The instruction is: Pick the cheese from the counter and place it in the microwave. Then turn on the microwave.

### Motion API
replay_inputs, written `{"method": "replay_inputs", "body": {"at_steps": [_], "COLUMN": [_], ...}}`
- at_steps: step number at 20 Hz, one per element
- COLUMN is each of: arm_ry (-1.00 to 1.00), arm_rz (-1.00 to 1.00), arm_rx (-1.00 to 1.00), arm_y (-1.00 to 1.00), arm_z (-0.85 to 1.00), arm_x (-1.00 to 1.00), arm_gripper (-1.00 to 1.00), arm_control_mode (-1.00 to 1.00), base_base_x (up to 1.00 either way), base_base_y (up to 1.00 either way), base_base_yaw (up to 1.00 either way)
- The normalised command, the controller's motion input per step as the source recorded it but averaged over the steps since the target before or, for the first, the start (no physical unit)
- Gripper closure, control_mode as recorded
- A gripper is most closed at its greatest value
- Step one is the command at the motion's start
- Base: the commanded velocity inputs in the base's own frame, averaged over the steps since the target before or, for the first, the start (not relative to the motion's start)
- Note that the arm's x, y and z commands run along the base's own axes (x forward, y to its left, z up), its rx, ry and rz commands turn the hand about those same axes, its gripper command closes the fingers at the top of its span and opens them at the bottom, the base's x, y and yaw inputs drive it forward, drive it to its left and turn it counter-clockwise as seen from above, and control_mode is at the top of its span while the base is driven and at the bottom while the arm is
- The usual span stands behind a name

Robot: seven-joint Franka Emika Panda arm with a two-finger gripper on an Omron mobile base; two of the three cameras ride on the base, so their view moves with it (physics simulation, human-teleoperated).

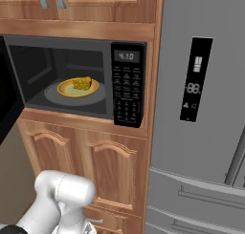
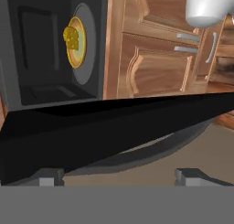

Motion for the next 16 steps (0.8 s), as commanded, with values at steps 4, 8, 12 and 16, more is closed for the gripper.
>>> {"method": "replay_inputs", "body": {"at_steps": [4,8,12,16], "arm_ry": [0.0,0.0,0.0,0.04], "arm_rz": [-0.09,-0.04,0.0,-0.05], "arm_rx": [0.0,0.0,0.0,0.0], "arm_y": [0.08,0.13,0.22,0.22], "arm_z": [0.0,0.0,0.0,0.0], "arm_x": [0.0,-0.33,-0.35,0.09], "arm_gripper": [-1.0,-1.0,-1.0,-1.0], "arm_control_mode": [-1.0,-1.0,-1.0,-1.0], "base_base_x": [0.0,0.0,0.0,0.0], "base_base_y": [0.0,0.0,0.0,0.0], "base_base_yaw": [0.0,0.0,0.0,0.0]}}
